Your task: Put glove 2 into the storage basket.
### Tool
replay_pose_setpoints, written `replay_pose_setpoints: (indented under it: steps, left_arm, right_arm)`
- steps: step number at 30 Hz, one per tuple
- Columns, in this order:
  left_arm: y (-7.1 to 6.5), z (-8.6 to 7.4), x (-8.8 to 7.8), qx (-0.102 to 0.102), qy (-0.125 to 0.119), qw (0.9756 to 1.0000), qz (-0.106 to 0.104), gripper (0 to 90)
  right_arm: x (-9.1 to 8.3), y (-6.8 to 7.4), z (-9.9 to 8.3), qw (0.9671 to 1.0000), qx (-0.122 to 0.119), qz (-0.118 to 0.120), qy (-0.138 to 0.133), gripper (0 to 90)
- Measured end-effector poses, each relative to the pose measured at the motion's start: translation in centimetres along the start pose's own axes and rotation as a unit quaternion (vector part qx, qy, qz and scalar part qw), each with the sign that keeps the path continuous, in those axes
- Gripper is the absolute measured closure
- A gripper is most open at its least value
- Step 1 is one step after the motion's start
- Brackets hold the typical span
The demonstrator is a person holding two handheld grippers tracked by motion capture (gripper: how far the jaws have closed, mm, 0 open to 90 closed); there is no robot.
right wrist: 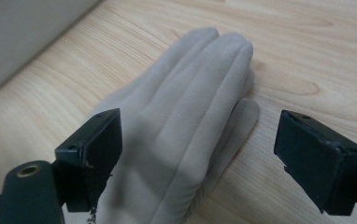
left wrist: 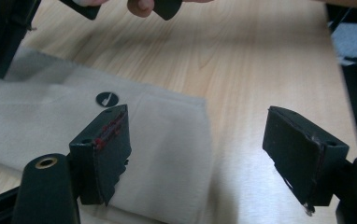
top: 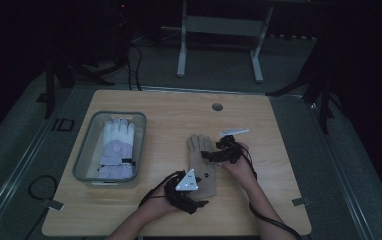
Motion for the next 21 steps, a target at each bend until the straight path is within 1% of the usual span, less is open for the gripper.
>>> replay_pose_setpoints:
  steps: [2, 3, 4, 5, 6, 7, 8, 9, 10, 11, 13, 14, 15, 16, 17, 18, 20, 21]
  left_arm:
    - [0.4, -0.2, 0.3, -0.002, 0.012, 0.9999, 0.002, 23.6]
    - [0.4, -0.2, 0.3, -0.002, 0.012, 0.9999, 0.002, 24.8]
    - [0.6, -0.4, 0.4, -0.003, 0.020, 0.9998, 0.004, 25.0]
    - [0.8, -0.6, 0.6, -0.003, 0.034, 0.9994, 0.003, 25.0]
    - [1.0, -0.7, 0.6, -0.004, 0.038, 0.9993, 0.003, 25.1]
    - [1.0, -0.9, 0.6, -0.010, 0.042, 0.9991, 0.000, 26.6]
    - [1.1, -1.1, 0.6, -0.012, 0.045, 0.9989, -0.001, 27.1]
    - [1.1, -1.1, 0.6, -0.012, 0.045, 0.9989, -0.001, 28.2]
    - [1.2, -1.3, 0.6, -0.014, 0.047, 0.9988, -0.002, 29.6]
    - [1.3, -1.3, 0.6, -0.015, 0.048, 0.9987, -0.003, 29.6]
    - [1.3, -1.3, 0.6, -0.017, 0.049, 0.9986, -0.004, 30.1]
    - [1.4, -1.3, 0.6, -0.013, 0.052, 0.9986, -0.003, 30.1]
    - [1.4, -1.3, 0.6, -0.013, 0.052, 0.9986, -0.003, 30.1]
    - [1.4, -1.3, 0.7, -0.012, 0.056, 0.9983, -0.005, 30.1]
    - [1.4, -1.3, 0.7, -0.011, 0.057, 0.9983, -0.005, 30.1]
    - [1.4, -1.3, 0.7, -0.009, 0.058, 0.9983, -0.004, 30.1]
    - [1.3, -1.3, 0.7, -0.008, 0.058, 0.9983, -0.004, 30.1]
    - [1.3, -1.3, 0.7, -0.008, 0.058, 0.9983, -0.004, 30.1]
  right_arm:
    - [0.6, -0.1, -0.2, 1.0000, -0.001, 0.007, 0.006, 17.9]
    - [0.6, -0.1, -0.2, 1.0000, -0.001, 0.007, 0.006, 17.9]
    - [1.2, -0.1, -0.5, 0.9999, -0.001, 0.009, 0.013, 21.8]
    - [1.3, -0.1, -0.6, 0.9998, -0.002, 0.011, 0.016, 23.0]
    - [1.5, -0.1, -0.6, 0.9998, -0.005, 0.010, 0.019, 24.0]
    - [1.6, -0.1, -0.7, 0.9996, -0.004, 0.013, 0.023, 28.5]
    - [1.6, -0.2, -0.8, 0.9994, 0.000, 0.022, 0.028, 31.8]
    - [1.6, -0.2, -0.8, 0.9994, 0.000, 0.022, 0.028, 31.8]
    - [1.7, -0.1, -0.9, 0.9992, -0.002, 0.027, 0.031, 37.9]
    - [1.7, -0.1, -0.9, 0.9990, 0.001, 0.031, 0.032, 41.0]
    - [1.7, 0.1, -1.0, 0.9988, -0.006, 0.037, 0.033, 49.3]
    - [1.7, 0.1, -1.0, 0.9985, -0.006, 0.041, 0.035, 52.6]
    - [1.7, 0.1, -1.0, 0.9985, -0.006, 0.041, 0.035, 52.6]
    - [1.5, 0.5, -0.8, 0.9985, -0.018, 0.035, 0.040, 60.0]
    - [1.4, 0.7, -0.8, 0.9983, -0.029, 0.029, 0.040, 63.6]
    - [1.3, 1.1, -0.8, 0.9981, -0.044, 0.018, 0.040, 66.2]
    - [1.1, 1.9, -0.8, 0.9962, -0.078, -0.001, 0.039, 70.4]
    - [1.1, 1.9, -0.8, 0.9962, -0.078, -0.001, 0.039, 70.4]
Point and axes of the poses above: each handheld gripper's, and its own axes: x roughly forward along the jaws, z roughly out of its top, y roughly to its left, the point moved 1 cm from there along x, roughly forward along the jaws
